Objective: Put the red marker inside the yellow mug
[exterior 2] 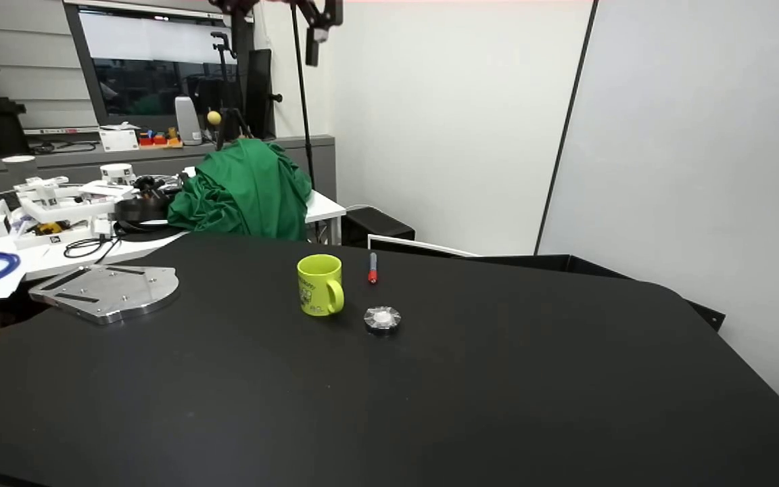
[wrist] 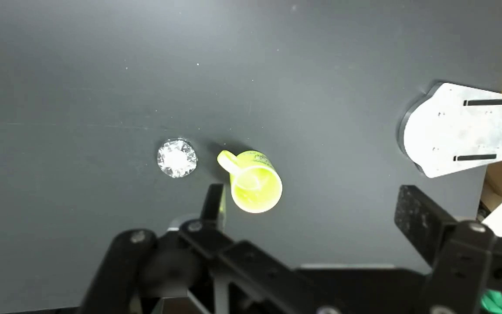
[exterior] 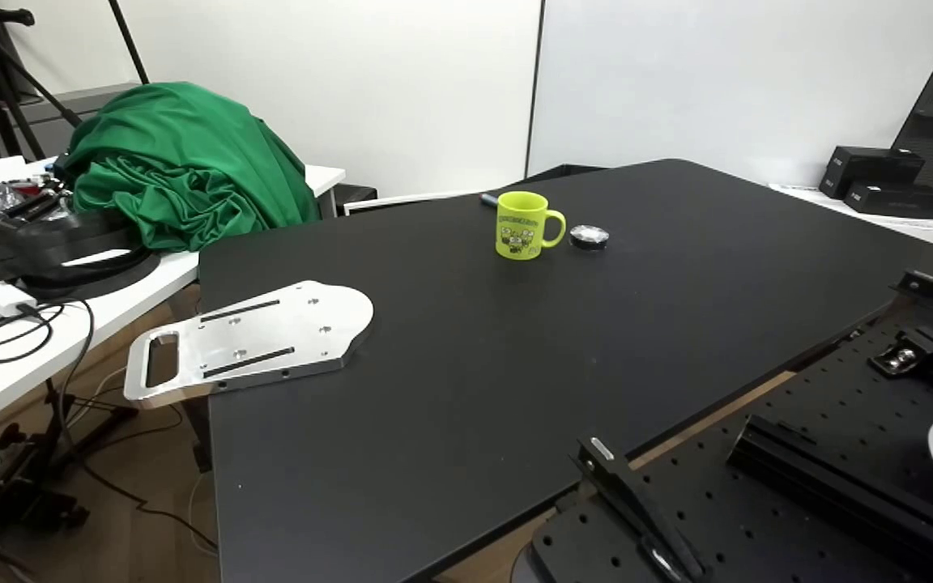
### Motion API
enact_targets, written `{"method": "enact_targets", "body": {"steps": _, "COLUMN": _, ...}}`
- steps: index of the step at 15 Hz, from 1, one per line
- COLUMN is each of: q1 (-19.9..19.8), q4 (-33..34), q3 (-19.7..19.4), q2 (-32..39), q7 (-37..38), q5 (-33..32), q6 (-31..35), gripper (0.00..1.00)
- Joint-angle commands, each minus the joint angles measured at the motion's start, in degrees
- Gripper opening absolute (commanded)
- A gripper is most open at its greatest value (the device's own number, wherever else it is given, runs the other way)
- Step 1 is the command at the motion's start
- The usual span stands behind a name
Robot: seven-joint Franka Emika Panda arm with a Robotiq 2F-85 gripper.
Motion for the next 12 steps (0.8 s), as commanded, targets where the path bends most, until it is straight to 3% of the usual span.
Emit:
{"method": "enact_targets", "body": {"steps": 1, "q1": -0.7, "q4": 13.3, "q3": -1.1, "q2": 15.0, "q7": -4.6, "q5": -1.2, "q6": -1.6, "gripper": 1.00}}
{"method": "enact_targets", "body": {"steps": 6, "q1": -3.6, "q4": 28.5, "q3": 0.5, "q2": 30.9, "q7": -9.0, "q5": -0.4, "q6": 2.6, "gripper": 1.00}}
{"method": "enact_targets", "body": {"steps": 12, "q1": -5.5, "q4": 46.5, "q3": 2.7, "q2": 46.7, "q7": -7.5, "q5": 0.2, "q6": 4.8, "gripper": 1.00}}
